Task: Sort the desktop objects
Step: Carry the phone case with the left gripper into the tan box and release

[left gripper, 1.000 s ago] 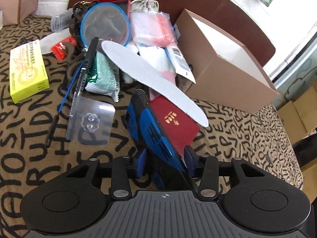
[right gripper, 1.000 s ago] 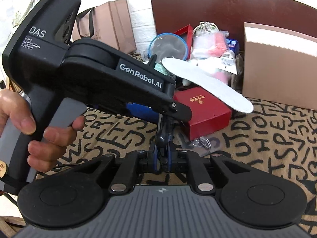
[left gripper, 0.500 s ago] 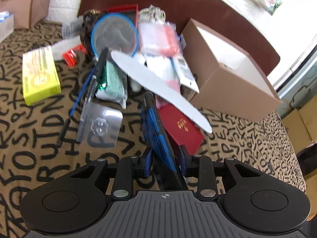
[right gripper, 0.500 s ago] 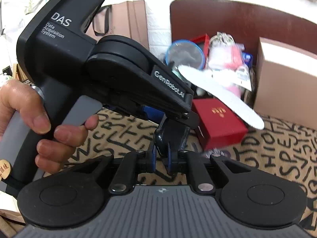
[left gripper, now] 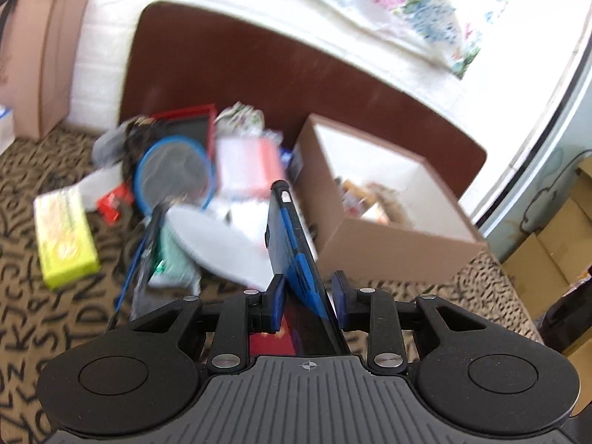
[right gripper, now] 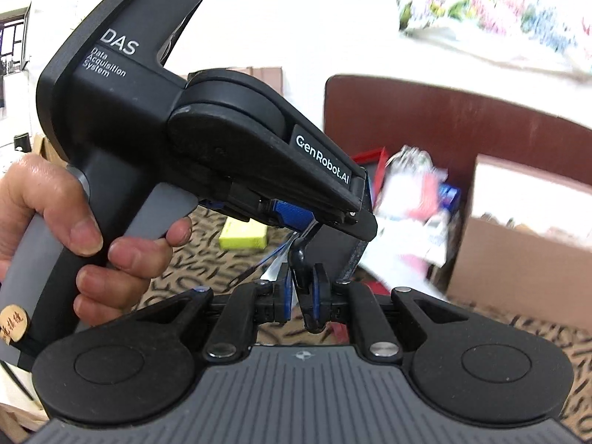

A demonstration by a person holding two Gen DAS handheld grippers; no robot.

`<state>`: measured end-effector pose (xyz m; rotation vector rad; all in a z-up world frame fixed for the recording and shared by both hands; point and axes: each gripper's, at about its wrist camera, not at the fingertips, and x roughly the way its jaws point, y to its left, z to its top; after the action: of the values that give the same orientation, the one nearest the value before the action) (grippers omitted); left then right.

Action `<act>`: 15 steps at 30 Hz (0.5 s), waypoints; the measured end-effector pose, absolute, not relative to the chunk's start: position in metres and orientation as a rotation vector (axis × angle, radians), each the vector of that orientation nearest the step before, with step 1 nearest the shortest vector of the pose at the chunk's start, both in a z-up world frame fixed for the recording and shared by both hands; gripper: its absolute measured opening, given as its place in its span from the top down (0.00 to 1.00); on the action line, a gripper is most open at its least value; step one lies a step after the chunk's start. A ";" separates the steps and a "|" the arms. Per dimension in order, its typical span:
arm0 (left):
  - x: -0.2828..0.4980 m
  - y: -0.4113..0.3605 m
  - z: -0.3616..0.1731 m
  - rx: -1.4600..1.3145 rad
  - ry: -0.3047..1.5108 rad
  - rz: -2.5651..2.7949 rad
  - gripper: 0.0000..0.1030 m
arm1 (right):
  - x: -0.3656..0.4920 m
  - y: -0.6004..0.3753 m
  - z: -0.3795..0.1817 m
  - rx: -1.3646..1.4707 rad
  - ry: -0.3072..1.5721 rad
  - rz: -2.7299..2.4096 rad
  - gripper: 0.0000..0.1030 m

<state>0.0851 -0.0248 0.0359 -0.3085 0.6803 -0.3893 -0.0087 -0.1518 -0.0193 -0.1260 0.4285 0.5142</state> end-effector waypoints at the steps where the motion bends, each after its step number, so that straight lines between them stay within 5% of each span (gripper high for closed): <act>1: 0.090 -0.029 0.041 -0.307 0.667 -0.402 0.76 | -0.006 -0.155 -0.016 -0.132 0.414 0.503 0.88; 15: 0.176 -0.105 0.078 -0.288 0.577 -0.535 0.77 | 0.070 -0.213 0.021 -0.156 0.321 0.330 0.88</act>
<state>0.1758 -0.1055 0.0775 -0.2880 0.5770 -0.5347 0.0699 -0.2133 0.0213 -0.1562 0.3215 0.3303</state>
